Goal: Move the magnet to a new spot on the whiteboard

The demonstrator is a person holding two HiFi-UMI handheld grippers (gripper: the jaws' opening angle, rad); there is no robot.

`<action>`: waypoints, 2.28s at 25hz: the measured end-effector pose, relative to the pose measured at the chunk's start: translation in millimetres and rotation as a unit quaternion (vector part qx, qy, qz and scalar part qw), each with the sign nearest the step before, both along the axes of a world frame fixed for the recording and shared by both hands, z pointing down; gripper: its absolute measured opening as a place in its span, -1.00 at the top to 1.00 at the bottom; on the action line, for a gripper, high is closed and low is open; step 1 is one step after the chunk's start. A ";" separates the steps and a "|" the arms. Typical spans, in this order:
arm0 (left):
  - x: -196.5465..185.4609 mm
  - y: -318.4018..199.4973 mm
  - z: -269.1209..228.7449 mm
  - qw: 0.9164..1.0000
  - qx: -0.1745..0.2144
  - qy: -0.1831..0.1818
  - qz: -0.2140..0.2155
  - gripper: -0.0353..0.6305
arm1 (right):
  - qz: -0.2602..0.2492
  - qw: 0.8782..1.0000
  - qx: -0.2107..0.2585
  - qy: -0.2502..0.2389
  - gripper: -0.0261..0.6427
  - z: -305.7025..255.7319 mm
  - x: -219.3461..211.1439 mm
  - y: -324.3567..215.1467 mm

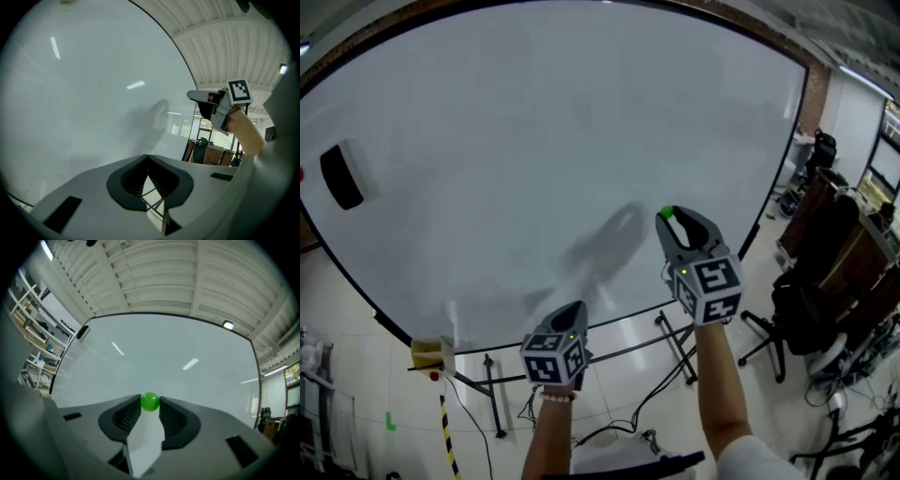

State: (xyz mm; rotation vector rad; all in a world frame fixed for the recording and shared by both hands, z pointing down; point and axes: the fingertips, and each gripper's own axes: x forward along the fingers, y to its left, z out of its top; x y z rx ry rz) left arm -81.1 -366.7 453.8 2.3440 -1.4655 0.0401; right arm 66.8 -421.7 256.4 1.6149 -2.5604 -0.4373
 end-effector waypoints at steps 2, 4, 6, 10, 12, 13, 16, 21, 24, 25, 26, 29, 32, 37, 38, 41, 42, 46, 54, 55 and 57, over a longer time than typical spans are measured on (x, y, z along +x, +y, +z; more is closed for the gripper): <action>9.2 -0.9 2.8 1.000 0.001 -0.003 0.005 0.92 | 0.011 1.000 -0.018 -0.004 0.53 23.0 18.6 7.3; 20.6 -2.9 5.7 1.000 0.000 -0.005 0.013 0.92 | 0.023 0.999 -0.045 -0.011 0.53 51.4 37.7 13.5; 32.0 -4.2 9.5 1.000 -0.003 -0.006 0.023 0.92 | 0.038 0.996 -0.077 -0.019 0.53 84.8 54.7 20.9; 52.1 -5.3 19.9 0.999 -0.011 -0.011 0.043 0.92 | 0.070 0.987 -0.139 -0.044 0.53 151.7 84.0 39.9; 63.2 -4.4 26.5 0.998 -0.015 -0.015 0.052 0.92 | 0.084 0.981 -0.166 -0.057 0.53 180.2 99.4 50.2; 69.1 -3.5 30.3 0.998 -0.018 -0.017 0.056 0.92 | 0.091 0.978 -0.178 -0.063 0.53 192.8 107.2 55.5; 86.8 -0.5 42.6 0.997 -0.030 -0.024 0.068 0.92 | 0.109 0.968 -0.211 -0.082 0.53 225.8 128.2 71.4; 105.1 2.0 50.2 0.996 -0.035 -0.029 0.082 0.92 | 0.123 0.958 -0.237 -0.102 0.53 251.0 146.7 87.4; 107.1 1.5 45.8 0.996 -0.027 -0.024 0.084 0.92 | 0.121 0.961 -0.227 -0.104 0.53 241.6 148.1 88.3; 107.0 1.2 43.7 0.996 -0.024 -0.025 0.082 0.92 | 0.119 0.962 -0.223 -0.104 0.53 237.0 148.2 87.9; 106.8 1.1 41.7 0.996 -0.021 -0.026 0.081 0.92 | 0.117 0.963 -0.219 -0.104 0.53 232.9 148.0 87.5; 106.7 1.1 37.2 0.996 -0.015 -0.029 0.078 0.92 | 0.110 0.965 -0.214 -0.105 0.53 227.3 145.6 86.1; 105.6 0.4 34.2 0.997 -0.011 -0.032 0.076 0.92 | 0.102 0.965 -0.217 -0.104 0.53 227.7 140.6 83.8; 103.7 -0.7 32.4 0.997 -0.006 -0.035 0.074 0.92 | 0.094 0.966 -0.217 -0.102 0.53 228.0 136.0 80.2; 103.4 -0.9 32.3 0.997 -0.005 -0.036 0.075 0.92 | 0.094 0.966 -0.216 -0.102 0.53 227.5 135.4 79.4; 102.6 -1.3 30.4 0.997 -0.005 -0.035 0.075 0.92 | 0.091 0.967 -0.214 -0.102 0.53 224.6 133.8 77.9; 102.5 -1.7 29.9 0.997 -0.005 -0.034 0.074 0.92 | 0.091 0.967 -0.214 -0.102 0.53 224.0 133.8 77.4; 102.1 -4.3 28.8 0.997 -0.009 -0.026 0.069 0.92 | 0.089 0.968 -0.213 -0.101 0.53 222.4 134.5 74.1; 94.0 -7.0 26.8 0.998 -0.012 -0.024 0.059 0.92 | 0.083 0.973 -0.195 -0.090 0.53 205.9 129.5 62.8; 91.9 -7.5 26.2 0.998 -0.012 -0.024 0.057 0.92 | 0.083 0.974 -0.192 -0.088 0.53 202.5 129.3 60.3; 87.3 -8.5 25.4 0.998 -0.013 -0.023 0.051 0.92 | 0.084 0.976 -0.184 -0.082 0.53 194.4 130.1 54.5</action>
